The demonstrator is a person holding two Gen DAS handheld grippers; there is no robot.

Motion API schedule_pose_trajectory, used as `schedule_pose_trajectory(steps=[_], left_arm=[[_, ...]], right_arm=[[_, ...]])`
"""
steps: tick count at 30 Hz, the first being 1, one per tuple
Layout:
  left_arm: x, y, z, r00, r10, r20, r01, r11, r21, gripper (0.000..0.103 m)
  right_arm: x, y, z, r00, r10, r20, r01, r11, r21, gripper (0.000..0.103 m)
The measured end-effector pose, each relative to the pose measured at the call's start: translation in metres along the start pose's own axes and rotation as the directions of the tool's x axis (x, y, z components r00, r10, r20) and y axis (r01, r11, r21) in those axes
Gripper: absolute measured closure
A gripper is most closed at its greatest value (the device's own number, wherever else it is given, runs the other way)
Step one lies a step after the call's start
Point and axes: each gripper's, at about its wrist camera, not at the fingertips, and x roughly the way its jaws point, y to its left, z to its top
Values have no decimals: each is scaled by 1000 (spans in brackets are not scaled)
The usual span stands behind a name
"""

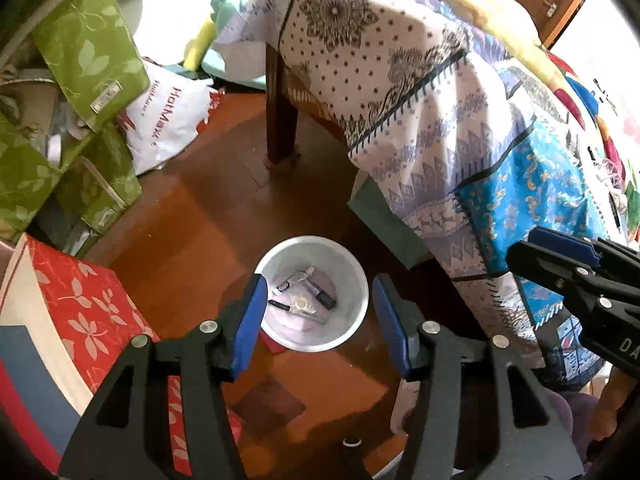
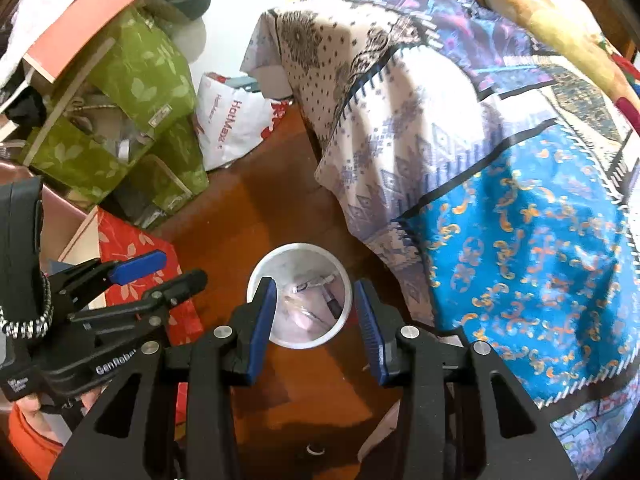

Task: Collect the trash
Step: 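Move both tools back over the bed toward the remaining items, then reach the left gripper to the white earphone cable while the right approaches the purple item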

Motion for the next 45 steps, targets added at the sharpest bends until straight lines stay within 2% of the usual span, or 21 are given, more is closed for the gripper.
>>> schedule_pose_trajectory(steps=[6, 12, 19, 27, 32, 36, 40, 43, 45], left_arm=[[-41, -13, -1, 996, 14, 82, -15, 1000, 5, 49], [-93, -43, -5, 982, 2, 190, -11, 999, 48, 49], [-146, -97, -6, 951, -44, 307, 5, 992, 128, 49], [-184, -179, -6, 903, -156, 401, 64, 970, 233, 49], [-183, -226, -2, 892, -207, 403, 92, 953, 288, 49], [-178, -267, 2, 881, -242, 407, 101, 935, 339, 48], [-163, -310, 5, 894, -274, 354, 114, 905, 411, 47], [-150, -337, 5, 896, -292, 333, 121, 884, 451, 47], [-141, -356, 5, 906, -289, 308, 110, 866, 488, 47]], right_arm=[[-37, -7, -10, 998, 8, 60, -8, 1000, 2, 66], [-84, -19, -22, 989, 6, 146, -7, 1000, 9, 66], [-146, -52, -41, 962, -41, 268, 26, 998, 60, 66], [-208, -110, -64, 925, -129, 358, 74, 984, 162, 66], [-241, -149, -81, 896, -206, 393, 125, 967, 223, 65], [-265, -187, -99, 861, -292, 417, 180, 940, 288, 65], [-282, -222, -116, 836, -346, 427, 199, 915, 352, 55], [-290, -247, -125, 819, -386, 425, 223, 896, 383, 54], [-293, -260, -130, 812, -405, 420, 237, 887, 397, 54]])
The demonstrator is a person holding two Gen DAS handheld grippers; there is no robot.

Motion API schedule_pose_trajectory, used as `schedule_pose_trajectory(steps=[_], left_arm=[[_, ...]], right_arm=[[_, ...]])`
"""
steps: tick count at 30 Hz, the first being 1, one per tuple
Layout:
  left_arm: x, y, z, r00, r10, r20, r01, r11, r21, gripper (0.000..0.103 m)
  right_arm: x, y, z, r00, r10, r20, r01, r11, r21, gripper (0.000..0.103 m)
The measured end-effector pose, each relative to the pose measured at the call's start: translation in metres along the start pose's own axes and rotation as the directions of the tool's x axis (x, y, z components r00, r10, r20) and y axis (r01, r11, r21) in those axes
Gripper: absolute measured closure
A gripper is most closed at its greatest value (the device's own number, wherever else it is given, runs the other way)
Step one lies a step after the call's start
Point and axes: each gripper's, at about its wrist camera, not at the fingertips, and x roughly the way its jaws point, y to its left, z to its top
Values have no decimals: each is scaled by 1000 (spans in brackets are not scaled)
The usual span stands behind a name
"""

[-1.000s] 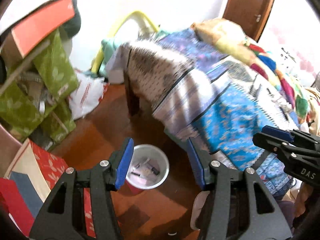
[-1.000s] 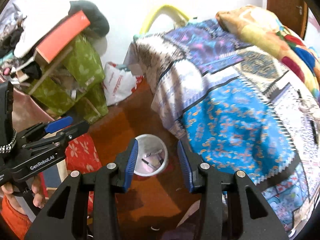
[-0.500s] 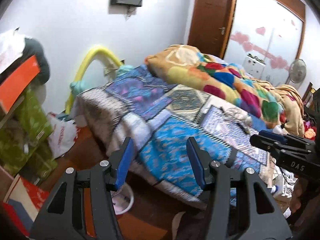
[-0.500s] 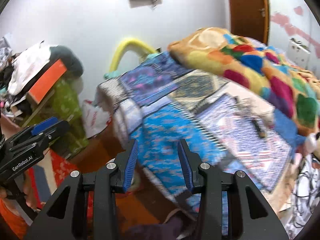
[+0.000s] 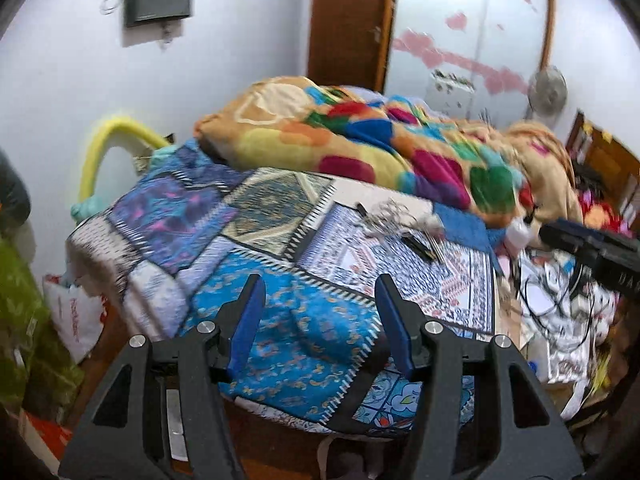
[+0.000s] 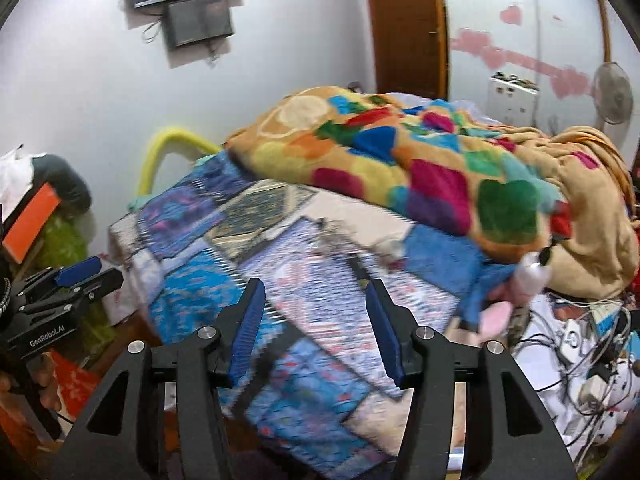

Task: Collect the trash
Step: 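Reach the left gripper to the white earphone cable while the right approaches the purple item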

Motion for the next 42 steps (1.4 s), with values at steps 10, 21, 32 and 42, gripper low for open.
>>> schedule_pose_trajectory(steps=[10, 21, 32, 42], left_arm=[[74, -50, 16, 982, -165, -92, 168, 986, 20, 47], [164, -73, 33, 963, -196, -185, 205, 978, 29, 47], [246, -92, 55, 962, -157, -221, 175, 983, 63, 47], [289, -87, 64, 967, -112, -228, 124, 992, 38, 47]], right_arm=[[45, -62, -7, 994, -86, -62, 88, 995, 39, 54], [109, -107, -16, 988, -37, -152, 58, 989, 133, 54], [184, -119, -2, 981, 34, -192, 1, 984, 179, 64], [213, -103, -5, 973, -12, -231, 23, 999, 45, 74]])
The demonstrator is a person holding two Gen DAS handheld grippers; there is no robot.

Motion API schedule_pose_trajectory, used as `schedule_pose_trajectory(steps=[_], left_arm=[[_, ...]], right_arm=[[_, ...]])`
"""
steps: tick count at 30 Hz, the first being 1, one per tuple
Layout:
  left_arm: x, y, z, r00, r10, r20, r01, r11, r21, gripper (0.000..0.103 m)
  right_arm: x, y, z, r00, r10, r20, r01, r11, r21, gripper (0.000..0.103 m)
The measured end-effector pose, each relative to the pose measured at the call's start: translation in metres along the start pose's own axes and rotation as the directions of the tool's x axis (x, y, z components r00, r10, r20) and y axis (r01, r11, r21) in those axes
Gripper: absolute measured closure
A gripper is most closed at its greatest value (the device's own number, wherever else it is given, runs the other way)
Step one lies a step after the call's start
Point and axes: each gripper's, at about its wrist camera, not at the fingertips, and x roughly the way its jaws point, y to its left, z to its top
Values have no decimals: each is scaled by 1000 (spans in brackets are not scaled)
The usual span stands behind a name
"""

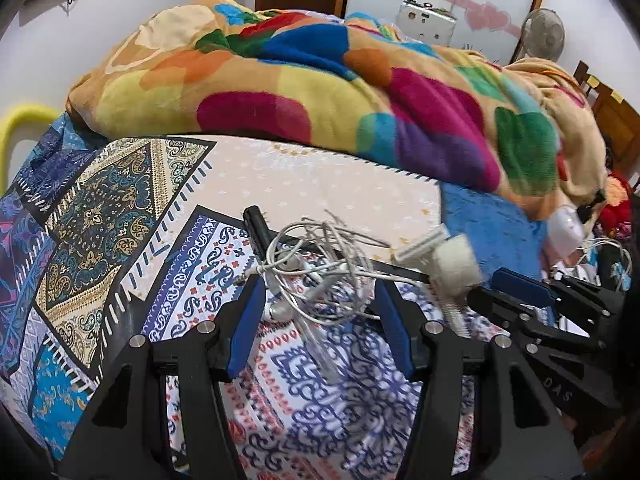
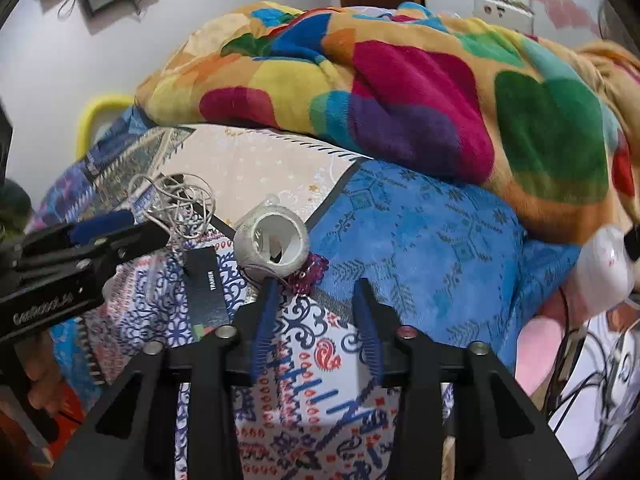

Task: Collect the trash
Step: 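Reach the left gripper to the white earphone cable while the right approaches the purple item, then close the left gripper on the earphone cable while the right grasps the purple sequin item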

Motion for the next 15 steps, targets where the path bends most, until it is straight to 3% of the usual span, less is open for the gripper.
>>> schedule_pose_trajectory(steps=[3, 8, 10, 15], left_arm=[[8, 2, -1, 1000, -6, -7, 6, 1000, -8, 47], [5, -3, -4, 999, 16, 42, -18, 999, 36, 76], [2, -5, -4, 999, 10, 53, -14, 998, 60, 92], [-13, -7, -4, 997, 0, 76, -7, 995, 95, 97]], right_arm=[[3, 5, 2, 999, -28, 16, 29, 999, -37, 74], [8, 8, 7, 999, -23, 26, 25, 998, -58, 81], [8, 8, 7, 999, -30, 24, 32, 998, -62, 81], [6, 7, 7, 999, -41, 20, 42, 999, -28, 85]])
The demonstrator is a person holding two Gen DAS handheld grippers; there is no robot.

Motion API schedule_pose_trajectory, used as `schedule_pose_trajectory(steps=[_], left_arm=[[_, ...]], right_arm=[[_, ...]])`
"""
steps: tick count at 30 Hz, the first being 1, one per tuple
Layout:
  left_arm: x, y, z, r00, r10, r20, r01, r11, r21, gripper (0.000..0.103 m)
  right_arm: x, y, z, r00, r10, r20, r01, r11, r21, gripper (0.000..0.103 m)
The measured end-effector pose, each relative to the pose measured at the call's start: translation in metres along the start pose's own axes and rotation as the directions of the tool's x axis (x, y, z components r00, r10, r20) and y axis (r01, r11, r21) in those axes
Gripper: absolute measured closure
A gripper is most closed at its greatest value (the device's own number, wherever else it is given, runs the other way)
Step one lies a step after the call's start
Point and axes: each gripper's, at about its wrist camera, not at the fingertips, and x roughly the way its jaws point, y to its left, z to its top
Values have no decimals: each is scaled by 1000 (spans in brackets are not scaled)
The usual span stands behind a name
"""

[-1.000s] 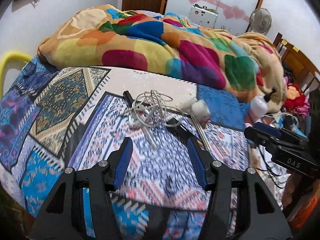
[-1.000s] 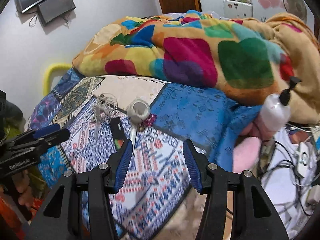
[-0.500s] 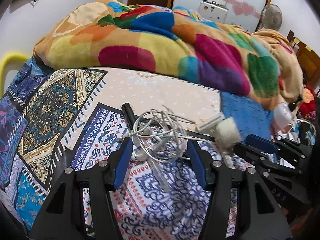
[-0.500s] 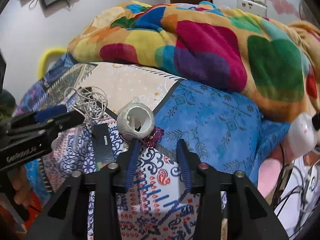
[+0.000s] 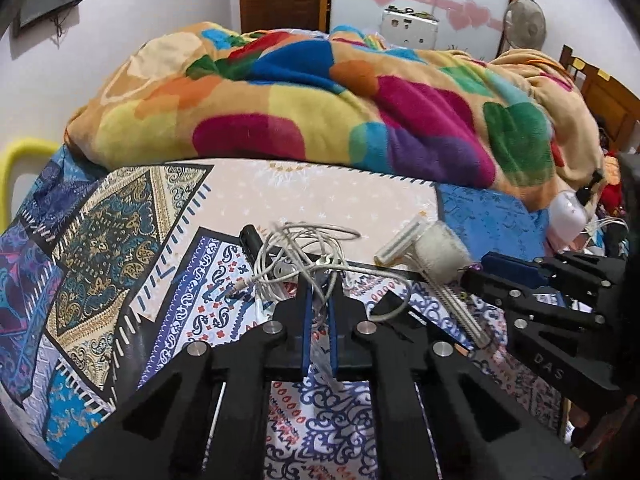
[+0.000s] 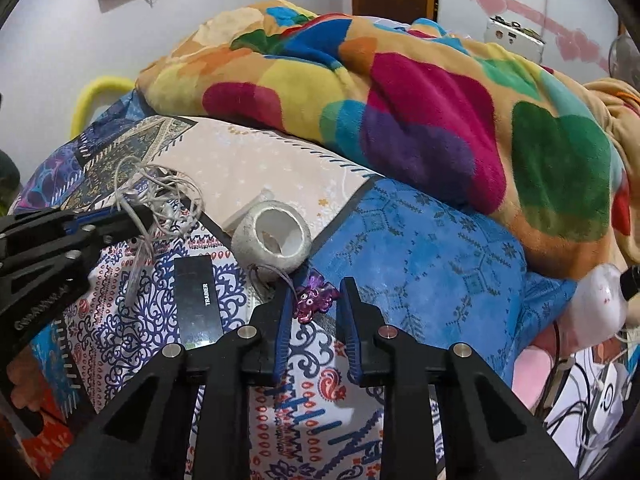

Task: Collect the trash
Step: 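Close the left gripper on the earphone cable while the right grasps the purple sequin item, then carry the cable with the left gripper while the right carries its item over the bucket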

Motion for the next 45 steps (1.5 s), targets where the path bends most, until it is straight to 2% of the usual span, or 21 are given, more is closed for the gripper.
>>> schedule_pose_trajectory(steps=[1, 2, 4, 6, 10, 15, 23, 33, 45], left_arm=[[-5, 1, 1, 1000, -18, 2, 18, 1000, 2, 97], [-11, 3, 3, 999, -33, 11, 33, 999, -4, 97], [-24, 10, 5, 997, -66, 28, 67, 997, -27, 97], [-36, 17, 10, 995, -94, 30, 96, 994, -60, 97], [-60, 24, 14, 993, -103, 60, 107, 991, -77, 97], [-85, 34, 6, 995, -57, 78, 61, 997, -48, 97], [-103, 48, -33, 999, 26, 37, -25, 1000, -11, 97], [-140, 65, -72, 999, 45, 26, -43, 998, -48, 97], [-225, 87, -103, 993, 76, 89, -67, 993, -102, 97]], right_arm=[[-4, -2, 1, 1000, 0, 11, 0, 1000, 10, 87], [-9, -5, 1, 1000, 9, 12, -9, 1000, 22, 103], [-14, -9, 3, 999, 39, 5, -39, 998, 47, 102], [-18, -7, 3, 1000, 24, 3, -24, 999, 33, 102], [-25, -1, -2, 1000, 21, -15, -21, 1000, -7, 102], [-42, 1, -13, 999, 42, -2, -42, 999, -17, 102], [-57, 9, -39, 997, 69, -25, -69, 997, -19, 102], [-94, 21, -50, 995, 97, 12, -97, 995, 23, 102], [-157, 85, -45, 988, 128, 85, -122, 990, -77, 102]])
